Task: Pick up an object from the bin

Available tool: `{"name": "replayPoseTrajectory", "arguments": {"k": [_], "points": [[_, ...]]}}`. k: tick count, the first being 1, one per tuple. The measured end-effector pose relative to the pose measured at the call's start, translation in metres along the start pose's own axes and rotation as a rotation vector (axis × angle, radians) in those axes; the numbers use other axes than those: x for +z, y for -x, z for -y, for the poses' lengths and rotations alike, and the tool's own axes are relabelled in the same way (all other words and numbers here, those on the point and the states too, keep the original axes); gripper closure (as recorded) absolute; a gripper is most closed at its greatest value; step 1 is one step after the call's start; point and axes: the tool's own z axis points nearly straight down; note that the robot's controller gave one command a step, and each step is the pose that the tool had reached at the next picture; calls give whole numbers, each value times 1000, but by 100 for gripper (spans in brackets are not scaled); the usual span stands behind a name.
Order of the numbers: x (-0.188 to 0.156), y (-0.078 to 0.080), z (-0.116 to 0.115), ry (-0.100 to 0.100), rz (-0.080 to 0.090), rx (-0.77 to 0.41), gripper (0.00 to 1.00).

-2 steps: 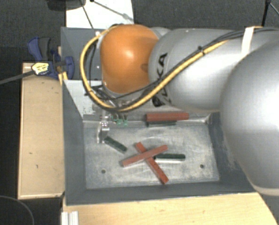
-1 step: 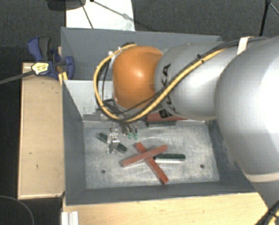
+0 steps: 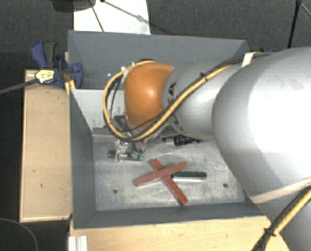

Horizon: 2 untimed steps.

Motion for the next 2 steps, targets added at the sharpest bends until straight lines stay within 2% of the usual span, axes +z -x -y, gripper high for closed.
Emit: {"name": "replayPoseTrajectory", "arguments": {"k": [1,2], "points": [[0,0,0,0,0,1,100],[-35,-4,-2,-1,-1,8,100]]}}
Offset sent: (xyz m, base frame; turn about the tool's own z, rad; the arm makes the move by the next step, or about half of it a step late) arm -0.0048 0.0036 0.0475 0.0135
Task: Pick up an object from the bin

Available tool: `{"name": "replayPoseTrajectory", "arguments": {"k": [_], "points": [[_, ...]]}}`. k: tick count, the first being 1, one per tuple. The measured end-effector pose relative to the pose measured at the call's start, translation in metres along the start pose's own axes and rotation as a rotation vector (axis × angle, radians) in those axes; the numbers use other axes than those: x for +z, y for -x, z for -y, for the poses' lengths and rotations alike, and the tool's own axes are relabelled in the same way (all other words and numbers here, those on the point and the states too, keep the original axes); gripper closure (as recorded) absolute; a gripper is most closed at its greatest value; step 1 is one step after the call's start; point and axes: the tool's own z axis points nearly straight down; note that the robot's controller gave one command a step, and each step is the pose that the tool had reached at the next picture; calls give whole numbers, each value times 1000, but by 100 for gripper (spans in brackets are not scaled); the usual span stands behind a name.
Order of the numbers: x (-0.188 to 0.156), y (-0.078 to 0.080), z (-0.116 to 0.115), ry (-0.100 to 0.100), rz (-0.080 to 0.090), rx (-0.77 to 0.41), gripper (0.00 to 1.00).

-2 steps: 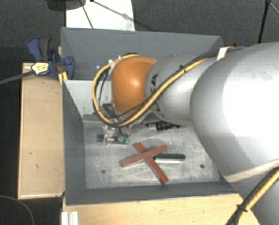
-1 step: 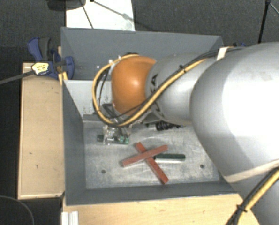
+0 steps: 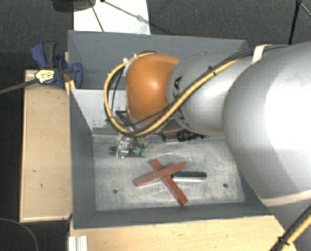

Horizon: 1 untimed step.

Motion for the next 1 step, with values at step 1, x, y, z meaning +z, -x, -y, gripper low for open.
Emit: {"name": "replayPoseTrajectory", "arguments": {"k": [1], "points": [[-130,9,4,2,3,0,100]]}}
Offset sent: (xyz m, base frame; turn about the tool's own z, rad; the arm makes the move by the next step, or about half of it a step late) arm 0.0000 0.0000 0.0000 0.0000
